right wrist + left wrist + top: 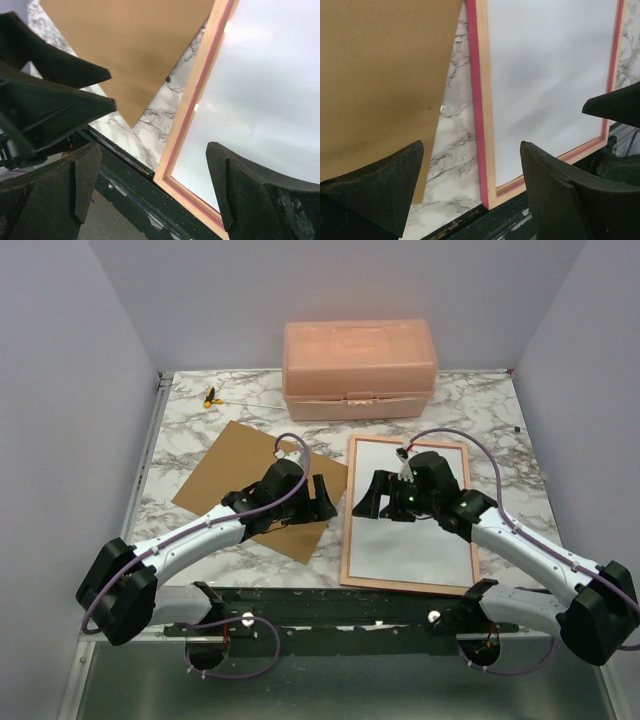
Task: Put the photo into the frame
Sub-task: Adjust the photo frame at the center of the board, then adjust the photo frame item at the center of the board.
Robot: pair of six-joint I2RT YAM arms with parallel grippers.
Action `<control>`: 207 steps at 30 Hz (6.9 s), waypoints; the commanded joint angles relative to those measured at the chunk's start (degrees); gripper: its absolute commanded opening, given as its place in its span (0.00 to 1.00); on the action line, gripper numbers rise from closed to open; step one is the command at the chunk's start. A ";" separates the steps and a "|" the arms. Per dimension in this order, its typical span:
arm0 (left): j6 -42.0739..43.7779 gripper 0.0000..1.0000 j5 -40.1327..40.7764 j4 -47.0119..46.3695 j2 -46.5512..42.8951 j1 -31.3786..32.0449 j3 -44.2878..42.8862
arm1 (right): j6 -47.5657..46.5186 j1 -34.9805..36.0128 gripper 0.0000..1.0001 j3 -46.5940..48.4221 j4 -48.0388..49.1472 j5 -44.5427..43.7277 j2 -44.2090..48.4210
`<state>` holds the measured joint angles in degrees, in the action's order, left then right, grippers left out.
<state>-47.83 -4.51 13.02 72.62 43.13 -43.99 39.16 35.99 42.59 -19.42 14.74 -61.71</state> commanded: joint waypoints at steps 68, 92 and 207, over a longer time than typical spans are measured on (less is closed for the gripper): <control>-0.62 0.79 -2.53 4.78 -21.14 -12.15 16.41 | 1.20 24.89 0.64 25.19 -16.58 -35.73 -34.97; -14.53 0.84 -2.82 12.98 -40.87 -12.81 29.10 | -9.14 13.62 0.84 47.61 -10.10 -22.65 -54.64; 1.12 0.80 -19.98 7.42 -30.15 -45.22 23.94 | 1.13 6.16 0.94 25.84 13.91 18.41 -39.65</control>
<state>-44.51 -10.94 23.57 42.74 -4.34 -18.15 34.13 37.69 72.03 -8.12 24.53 -108.57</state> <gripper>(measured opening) 0.803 0.940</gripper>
